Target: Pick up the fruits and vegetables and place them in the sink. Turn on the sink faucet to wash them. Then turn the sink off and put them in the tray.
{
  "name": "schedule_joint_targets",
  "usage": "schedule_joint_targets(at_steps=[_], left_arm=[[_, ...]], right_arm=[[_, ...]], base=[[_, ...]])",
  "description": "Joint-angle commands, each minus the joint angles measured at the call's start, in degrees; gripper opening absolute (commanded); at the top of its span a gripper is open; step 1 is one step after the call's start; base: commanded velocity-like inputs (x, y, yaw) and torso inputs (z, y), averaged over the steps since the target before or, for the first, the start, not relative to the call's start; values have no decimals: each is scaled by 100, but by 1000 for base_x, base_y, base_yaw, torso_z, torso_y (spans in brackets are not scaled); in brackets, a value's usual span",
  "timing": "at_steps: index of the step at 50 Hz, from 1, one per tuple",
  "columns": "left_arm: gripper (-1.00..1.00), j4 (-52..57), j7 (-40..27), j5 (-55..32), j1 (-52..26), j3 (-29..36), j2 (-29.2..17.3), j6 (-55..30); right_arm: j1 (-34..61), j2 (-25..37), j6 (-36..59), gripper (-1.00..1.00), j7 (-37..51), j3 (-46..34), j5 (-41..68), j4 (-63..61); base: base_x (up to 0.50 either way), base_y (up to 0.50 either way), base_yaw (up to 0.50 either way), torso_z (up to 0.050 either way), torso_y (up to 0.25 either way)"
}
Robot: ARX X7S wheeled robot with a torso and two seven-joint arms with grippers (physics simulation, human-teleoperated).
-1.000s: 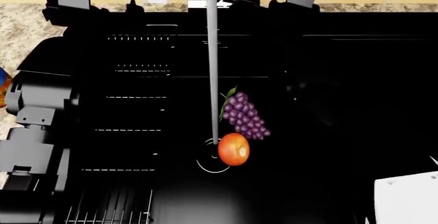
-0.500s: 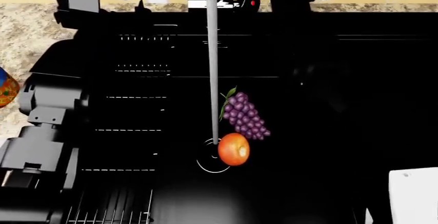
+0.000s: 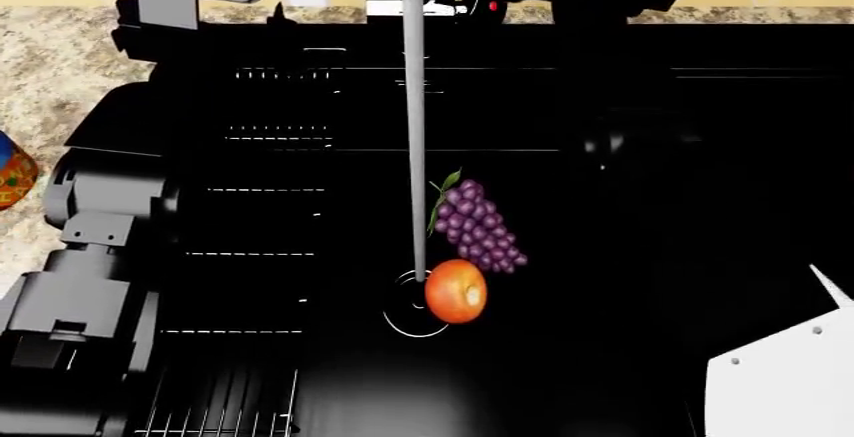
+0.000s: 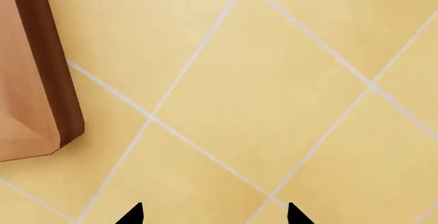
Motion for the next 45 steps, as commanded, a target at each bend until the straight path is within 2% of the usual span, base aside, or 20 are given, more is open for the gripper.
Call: schedule_joint_targets(at_steps=[1,7,26,45], left_arm=[[100,0,-35,-31,3,-29,-7,4],[100,-58,-33,1,-13,4,4,57],[100,93,-140,-47,75,-9,-11,-89],[100,90,-107,-46,55,8,-83,-48]], right_arm=[[-84,71,-116,100,-155,-1760,1690,7],[-158,152,-122,100,-169,-2171,2102,6],[-462,336,-6,100,-154,-2760,2550,6],[-510,35,112,100,-359,-3276,2866,8]], base=[[0,0,0,0,0],[0,0,0,-8,136],[0,0,0,0,0],[0,0,0,0,0]])
